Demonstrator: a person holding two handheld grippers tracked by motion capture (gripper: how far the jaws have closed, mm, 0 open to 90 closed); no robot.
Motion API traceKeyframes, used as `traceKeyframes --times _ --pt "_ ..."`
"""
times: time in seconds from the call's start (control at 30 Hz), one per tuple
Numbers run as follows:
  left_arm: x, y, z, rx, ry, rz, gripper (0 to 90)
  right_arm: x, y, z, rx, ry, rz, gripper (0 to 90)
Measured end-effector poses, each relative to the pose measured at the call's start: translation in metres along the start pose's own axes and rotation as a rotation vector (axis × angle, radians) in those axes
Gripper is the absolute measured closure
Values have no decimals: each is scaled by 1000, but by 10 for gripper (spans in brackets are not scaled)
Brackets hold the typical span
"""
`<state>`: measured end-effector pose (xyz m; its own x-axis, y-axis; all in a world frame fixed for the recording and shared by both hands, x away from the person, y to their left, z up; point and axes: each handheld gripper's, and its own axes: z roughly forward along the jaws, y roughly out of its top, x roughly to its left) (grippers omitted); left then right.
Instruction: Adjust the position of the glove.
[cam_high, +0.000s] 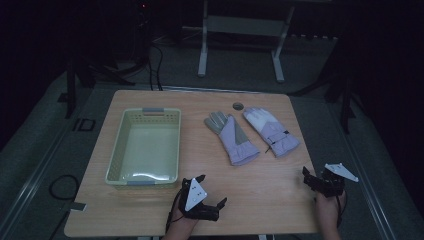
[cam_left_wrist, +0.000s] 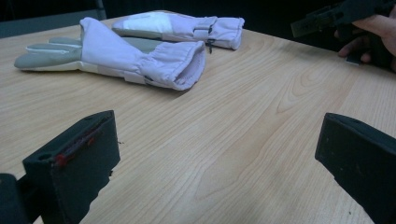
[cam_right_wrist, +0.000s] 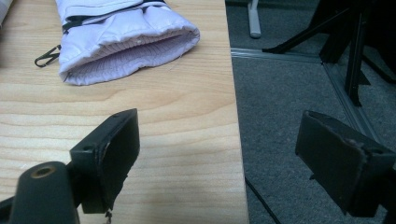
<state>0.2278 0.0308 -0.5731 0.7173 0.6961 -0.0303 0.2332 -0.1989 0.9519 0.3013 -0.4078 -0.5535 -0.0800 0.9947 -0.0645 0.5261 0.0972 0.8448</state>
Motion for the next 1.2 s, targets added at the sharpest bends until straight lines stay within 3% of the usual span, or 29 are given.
traceKeyframes --times 0.57,0.77,0.97,1.07,1.1,1.17,1.2 --pt "-4 0 1 5 -2 32 0 13 6 2 136 61 -49 130" --pt "-4 0 1 6 -3 38 0 14 16 -2 146 84 -28 130" --pt "-5 0 1 5 -6 43 0 26 33 -8 159 101 -79 117" --pt "-5 0 1 6 -8 42 0 32 45 -11 131 96 -96 115" --pt "-5 0 0 6 -8 42 0 33 49 -12 129 101 -89 147" --pt "-5 0 0 6 -9 42 0 33 58 -12 146 177 -75 152" --pt "-5 0 1 6 -9 41 0 34 61 -12 147 184 -75 152"
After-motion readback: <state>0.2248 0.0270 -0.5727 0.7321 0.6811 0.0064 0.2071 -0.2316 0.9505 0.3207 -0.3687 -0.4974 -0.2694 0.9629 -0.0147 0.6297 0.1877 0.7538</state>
